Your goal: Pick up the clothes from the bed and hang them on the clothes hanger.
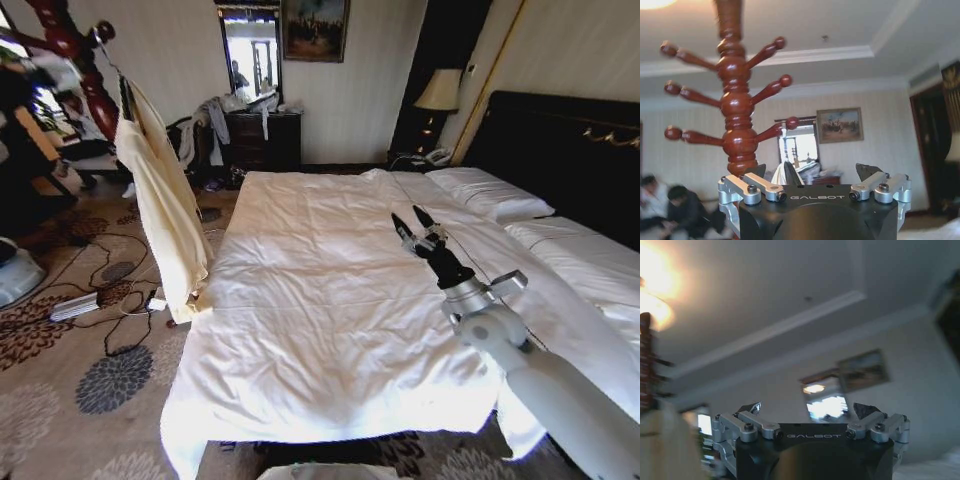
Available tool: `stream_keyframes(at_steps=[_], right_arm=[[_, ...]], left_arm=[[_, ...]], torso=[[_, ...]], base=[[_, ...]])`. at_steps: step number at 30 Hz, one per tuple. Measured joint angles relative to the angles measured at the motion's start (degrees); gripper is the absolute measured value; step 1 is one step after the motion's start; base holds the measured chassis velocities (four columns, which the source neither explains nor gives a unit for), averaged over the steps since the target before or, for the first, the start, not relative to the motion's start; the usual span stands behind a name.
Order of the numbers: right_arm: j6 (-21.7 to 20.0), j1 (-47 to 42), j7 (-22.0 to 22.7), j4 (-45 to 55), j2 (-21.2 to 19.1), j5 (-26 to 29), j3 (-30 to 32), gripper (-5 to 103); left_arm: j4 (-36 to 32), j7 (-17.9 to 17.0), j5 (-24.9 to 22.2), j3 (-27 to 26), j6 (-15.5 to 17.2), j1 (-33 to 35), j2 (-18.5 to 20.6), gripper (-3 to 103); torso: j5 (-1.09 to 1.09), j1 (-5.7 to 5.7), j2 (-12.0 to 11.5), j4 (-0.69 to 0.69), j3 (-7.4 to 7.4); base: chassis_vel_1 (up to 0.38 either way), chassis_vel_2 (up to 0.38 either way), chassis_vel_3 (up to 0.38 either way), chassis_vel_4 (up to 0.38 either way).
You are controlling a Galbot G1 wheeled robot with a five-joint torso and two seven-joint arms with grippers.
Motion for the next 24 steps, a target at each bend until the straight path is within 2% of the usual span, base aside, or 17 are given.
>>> stream_keyframes(at_steps=[1,3,5,7,8,10,11,12,13,14,15,17,18,19,20,21,24], right_arm=[[-0.81,-2.45,3.91,0.4,2.36,-4.64,1.56,100],[-1.05,-7.93,6.95,1.6,5.35,-10.28,5.57,100],[-1.05,-9.41,7.27,2.05,5.9,-11.37,6.84,100],[0.17,-18.99,7.9,5.17,9.98,-17.81,14.22,100],[0.17,-18.99,7.9,5.17,9.98,-17.81,14.22,100],[1.92,-23.61,7.69,6.08,12.42,-20.77,15.91,100],[2.99,-25.62,7.12,6.25,13.53,-21.99,16.24,100],[4.27,-27.38,6.24,6.27,14.75,-23.17,16.33,100],[4.27,-27.38,6.24,6.27,14.75,-23.17,16.33,100],[5.1,-28.45,5.58,6.12,15.56,-24.04,16.27,100],[5.87,-29.17,4.88,5.77,16.24,-24.85,16.11,100],[8.46,-30.86,2.6,2.86,19.39,-29.18,14.71,100],[9.01,-31.07,2.44,1.93,20.15,-30.4,14.28,100],[9.01,-31.07,2.44,1.93,20.15,-30.4,14.28,100],[10.32,-31.43,2.68,0.3,21.9,-32.91,13.27,100],[11.27,-31.59,3.2,-0.45,22.85,-34.13,12.7,100],[14.12,-32.54,6.58,-1.69,27.09,-43.05,11.24,100]], left_arm=[[-2.4,-0.47,2.79,-0.18,-2.64,2.78,1.57,100],[-5.31,-2.77,5.79,-1.57,-4.81,7.06,0.84,100],[-5.78,-3.34,6.08,-2.0,-5.06,8.01,0.23,100],[-9.42,-5.05,6.91,-8.4,-5.35,16.0,-5.07,100],[-9.42,-5.05,6.91,-8.4,-5.35,16.0,-5.07,100],[-11.27,-5.57,9.71,-18.24,-5.65,24.97,-8.97,100],[-11.88,-5.68,12.07,-23.44,-5.86,31.24,-11.33,100],[-12.15,-5.73,15.01,-27.35,-5.72,38.6,-14.08,100],[-12.15,-5.73,15.01,-27.35,-5.72,38.6,-14.08,100],[-12.17,-5.72,17.35,-29.33,-5.75,43.41,-16.09,100],[-12.15,-5.73,19.93,-31.18,-5.96,47.76,-18.16,100],[-12.77,-5.69,28.3,-36.1,-7.0,60.31,-25.81,100],[-13.23,-5.69,30.51,-37.09,-7.29,63.3,-27.98,100],[-13.23,-5.69,30.51,-37.09,-7.29,63.3,-27.98,100],[-14.53,-5.7,35.33,-38.49,-8.54,68.98,-32.51,100],[-15.2,-5.74,37.33,-38.82,-9.25,70.83,-34.34,100],[-20.47,-5.1,49.23,-38.72,-11.25,78.25,-46.8,100]], torso=[[0.06,0.0,0.0,0.07,0.0],[0.08,0.0,-0.01,0.1,0.0],[0.08,0.0,0.0,0.1,0.0],[-0.1,0.01,0.0,-0.13,0.01],[-0.1,0.01,0.0,-0.13,0.01],[0.14,0.01,0.0,-0.12,-0.01],[0.16,0.0,0.01,-0.08,-0.02],[0.09,-0.01,0.01,0.04,-0.02],[0.09,-0.01,0.01,0.04,-0.02],[-0.08,0.0,0.0,0.06,0.0],[-0.13,0.01,0.0,0.06,0.0],[0.01,0.02,0.0,0.05,0.0],[0.01,0.01,0.0,0.03,0.0],[0.01,0.01,0.0,0.03,0.0],[0.03,0.0,0.0,0.03,0.0],[0.04,0.0,0.0,0.03,0.0],[0.01,0.0,0.0,0.04,0.0]], base=[[0.0,0.0,0.0,0.0],[0.0,0.0,0.0,0.0],[0.0,0.0,0.0,0.0],[0.0,0.0,0.0,0.0],[0.0,0.0,0.0,0.0],[0.0,0.0,0.0,0.0],[0.0,0.0,0.0,0.0],[0.0,0.0,0.0,0.0],[0.0,0.0,0.0,0.0],[0.0,0.0,0.0,0.0],[0.0,0.0,0.0,0.0],[0.0,0.0,0.0,0.0],[0.0,0.0,0.0,0.0],[0.0,0.0,0.0,0.0],[0.0,0.0,0.0,0.0],[0.0,0.0,0.0,0.0],[0.0,0.0,0.0,0.0]])
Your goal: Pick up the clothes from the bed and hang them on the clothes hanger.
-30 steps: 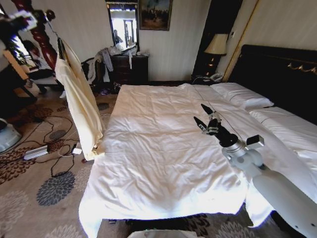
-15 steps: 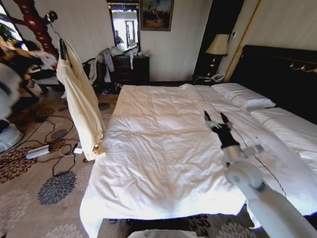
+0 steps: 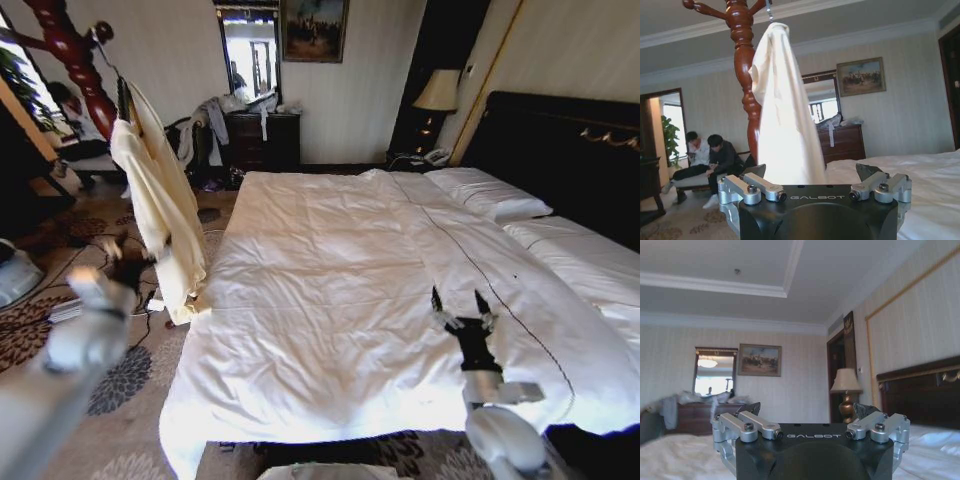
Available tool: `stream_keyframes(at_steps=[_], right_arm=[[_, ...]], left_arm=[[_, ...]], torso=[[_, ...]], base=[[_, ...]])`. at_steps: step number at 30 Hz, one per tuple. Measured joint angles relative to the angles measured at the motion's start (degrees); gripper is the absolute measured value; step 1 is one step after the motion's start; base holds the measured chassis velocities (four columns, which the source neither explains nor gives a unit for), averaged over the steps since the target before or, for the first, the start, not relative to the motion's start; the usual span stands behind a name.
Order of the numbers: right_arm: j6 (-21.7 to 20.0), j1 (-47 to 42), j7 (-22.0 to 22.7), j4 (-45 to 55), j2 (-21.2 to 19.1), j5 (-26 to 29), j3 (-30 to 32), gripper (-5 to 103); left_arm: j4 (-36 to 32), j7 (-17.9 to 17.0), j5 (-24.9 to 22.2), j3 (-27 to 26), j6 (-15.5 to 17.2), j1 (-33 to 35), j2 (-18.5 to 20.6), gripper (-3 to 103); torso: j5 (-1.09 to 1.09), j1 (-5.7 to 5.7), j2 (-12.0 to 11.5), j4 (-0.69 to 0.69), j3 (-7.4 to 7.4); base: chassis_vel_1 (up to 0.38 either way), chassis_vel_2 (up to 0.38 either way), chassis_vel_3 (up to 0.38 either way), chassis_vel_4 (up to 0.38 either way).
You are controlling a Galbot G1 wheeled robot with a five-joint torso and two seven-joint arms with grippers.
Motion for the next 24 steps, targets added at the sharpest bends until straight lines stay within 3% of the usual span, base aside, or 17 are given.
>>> stream_keyframes(at_steps=[1,3,5,6,7,10,14,24], right_arm=[[0.0,0.0,0.0,0.0,0.0,0.0,0.0,100],[0.51,-0.88,0.25,0.3,1.41,-3.25,-0.35,100],[0.41,-2.79,0.88,2.0,2.7,-6.84,-1.64,100],[0.41,-2.79,0.88,2.0,2.7,-6.84,-1.64,100],[0.23,-3.62,1.29,2.99,3.06,-8.1,-2.38,100],[0.09,-5.75,1.49,5.89,3.64,-10.35,-4.14,100],[-0.08,-6.67,1.21,7.77,3.7,-11.1,-4.93,100],[-0.22,-6.65,1.02,7.93,3.54,-10.89,-4.97,100]], left_arm=[[0.0,0.0,0.0,0.0,0.0,0.0,0.0,100],[-2.61,1.45,5.45,1.83,-0.86,2.91,-6.0,100],[-5.37,5.5,14.25,5.63,-4.49,7.16,-13.74,100],[-5.37,5.5,14.25,5.63,-4.49,7.16,-13.74,100],[-6.31,7.39,17.85,7.33,-6.21,8.82,-17.05,100],[-9.1,10.92,20.86,10.01,-8.58,11.95,-23.09,100],[-10.62,13.47,20.78,10.62,-9.6,13.97,-25.15,100],[-10.65,13.77,20.07,10.66,-9.63,14.16,-24.82,100]], torso=[[0.0,0.0,0.0,0.0,0.0],[0.04,-0.01,0.0,-0.01,0.0],[0.04,-0.01,0.0,-0.04,0.0],[0.04,-0.01,0.0,-0.04,0.0],[0.01,0.0,0.0,-0.02,0.0],[0.04,-0.01,0.0,-0.03,0.0],[0.03,-0.01,0.01,-0.01,0.0],[0.01,0.0,0.0,-0.02,0.01]], base=[[0.0,0.0,0.0,0.0],[0.0,0.0,0.0,0.0],[0.0,0.0,0.0,0.0],[0.0,0.0,0.0,0.0],[0.0,0.0,0.0,0.0],[0.0,0.0,0.0,0.0],[0.0,0.0,0.0,0.0],[0.0,0.0,0.0,0.0]])
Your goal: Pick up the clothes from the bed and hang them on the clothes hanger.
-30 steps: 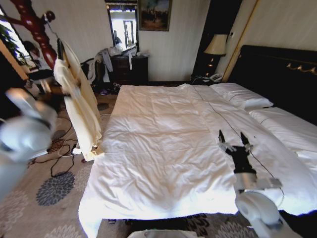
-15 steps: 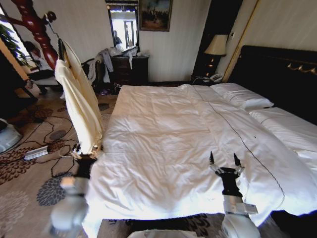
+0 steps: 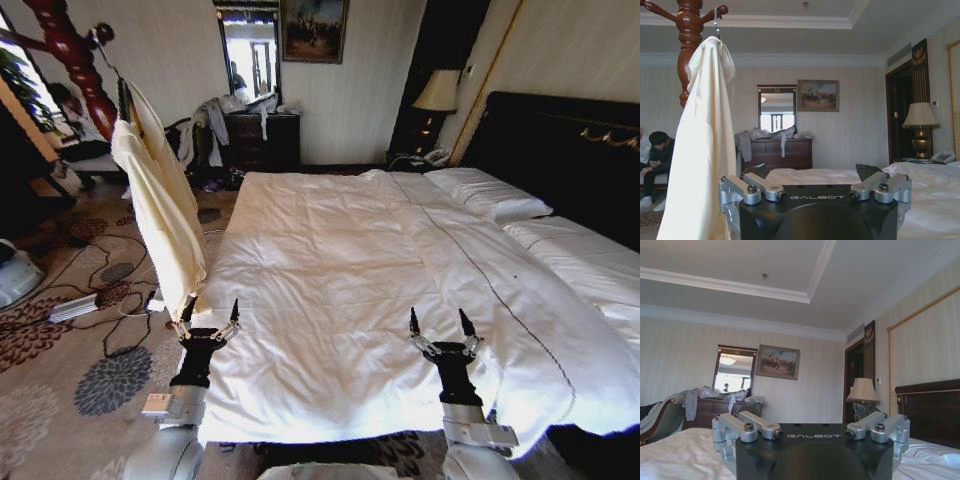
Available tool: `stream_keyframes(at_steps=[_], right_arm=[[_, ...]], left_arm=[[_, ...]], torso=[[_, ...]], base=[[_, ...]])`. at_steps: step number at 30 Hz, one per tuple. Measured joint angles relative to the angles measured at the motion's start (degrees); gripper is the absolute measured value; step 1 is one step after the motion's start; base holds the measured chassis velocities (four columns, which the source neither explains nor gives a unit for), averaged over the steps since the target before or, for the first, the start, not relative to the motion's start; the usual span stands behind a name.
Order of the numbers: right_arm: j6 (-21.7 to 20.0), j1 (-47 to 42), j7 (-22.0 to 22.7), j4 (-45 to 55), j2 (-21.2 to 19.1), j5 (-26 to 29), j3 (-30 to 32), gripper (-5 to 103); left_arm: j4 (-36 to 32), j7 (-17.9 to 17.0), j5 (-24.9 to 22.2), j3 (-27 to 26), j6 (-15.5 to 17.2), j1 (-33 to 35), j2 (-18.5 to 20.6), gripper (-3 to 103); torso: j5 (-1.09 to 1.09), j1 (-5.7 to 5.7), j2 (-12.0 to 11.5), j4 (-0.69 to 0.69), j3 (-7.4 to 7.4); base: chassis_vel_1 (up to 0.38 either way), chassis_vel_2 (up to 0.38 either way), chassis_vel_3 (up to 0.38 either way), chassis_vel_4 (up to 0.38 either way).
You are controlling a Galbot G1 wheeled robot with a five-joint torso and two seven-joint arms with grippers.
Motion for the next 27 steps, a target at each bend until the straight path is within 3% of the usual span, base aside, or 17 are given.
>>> stream_keyframes(at_steps=[27], right_arm=[[-0.09,0.13,-0.11,-0.12,-0.12,0.35,0.09,100]], left_arm=[[0.27,-0.18,-0.48,-0.07,0.23,-0.09,0.46,100]], torso=[[0.0,0.0,-0.01,0.0,0.0]], base=[[0.0,0.0,0.0,0.0]])
